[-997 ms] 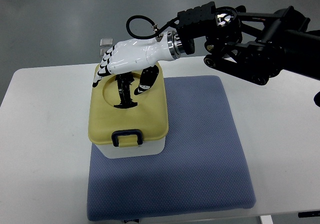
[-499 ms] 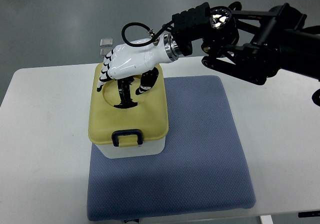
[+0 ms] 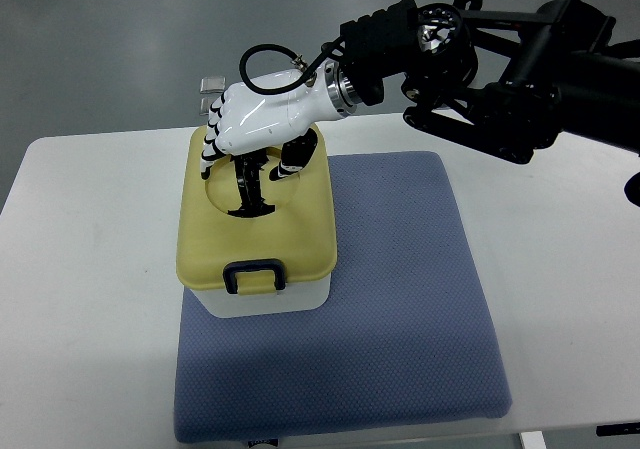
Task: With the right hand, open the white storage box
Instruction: 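Lower the right hand onto the black lid handle and close fingers, then lift the yellow lid off the box with the right hand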
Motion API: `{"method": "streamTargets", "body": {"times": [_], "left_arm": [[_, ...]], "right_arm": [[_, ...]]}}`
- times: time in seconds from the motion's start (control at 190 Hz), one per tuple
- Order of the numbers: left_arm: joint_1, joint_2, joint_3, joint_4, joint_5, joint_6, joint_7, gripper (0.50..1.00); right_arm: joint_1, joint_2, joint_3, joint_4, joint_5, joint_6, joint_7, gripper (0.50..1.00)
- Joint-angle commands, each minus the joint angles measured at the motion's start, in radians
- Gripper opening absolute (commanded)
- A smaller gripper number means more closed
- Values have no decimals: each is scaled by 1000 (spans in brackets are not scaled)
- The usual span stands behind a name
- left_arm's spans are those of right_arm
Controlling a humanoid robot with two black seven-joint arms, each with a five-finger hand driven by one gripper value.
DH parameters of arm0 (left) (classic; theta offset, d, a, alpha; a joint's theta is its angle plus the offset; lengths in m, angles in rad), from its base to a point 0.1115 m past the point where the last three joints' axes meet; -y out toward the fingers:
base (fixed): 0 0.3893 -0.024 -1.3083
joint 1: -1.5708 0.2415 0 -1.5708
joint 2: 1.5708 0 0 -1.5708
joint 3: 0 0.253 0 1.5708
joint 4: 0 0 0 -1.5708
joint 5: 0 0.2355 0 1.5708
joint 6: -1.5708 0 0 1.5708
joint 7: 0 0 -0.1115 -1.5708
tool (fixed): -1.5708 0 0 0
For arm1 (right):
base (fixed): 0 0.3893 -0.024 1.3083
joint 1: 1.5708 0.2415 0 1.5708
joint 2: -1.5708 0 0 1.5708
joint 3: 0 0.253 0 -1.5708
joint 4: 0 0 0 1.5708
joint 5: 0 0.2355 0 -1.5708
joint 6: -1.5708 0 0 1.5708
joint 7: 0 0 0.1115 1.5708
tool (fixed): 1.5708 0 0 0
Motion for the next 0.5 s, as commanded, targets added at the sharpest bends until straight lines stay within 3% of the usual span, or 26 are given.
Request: {"method": "streamTargets", "body": {"times": [0.0,0.346,0.43,0.493], "left_arm": [[0,0,1,0,0,0,0,1000],[0,0,0,0,0,0,0,1000],[0,0,0,0,0,0,0,1000],[0,0,0,0,0,0,0,1000]], "right_arm": [[0,4,0,2,-13,-1,0,789],[6,24,-17,2,-20,-22,0,725],[6,33,-23,2,-22,-24,0,682],[6,33,-26,2,-31,-24,0,619]]}}
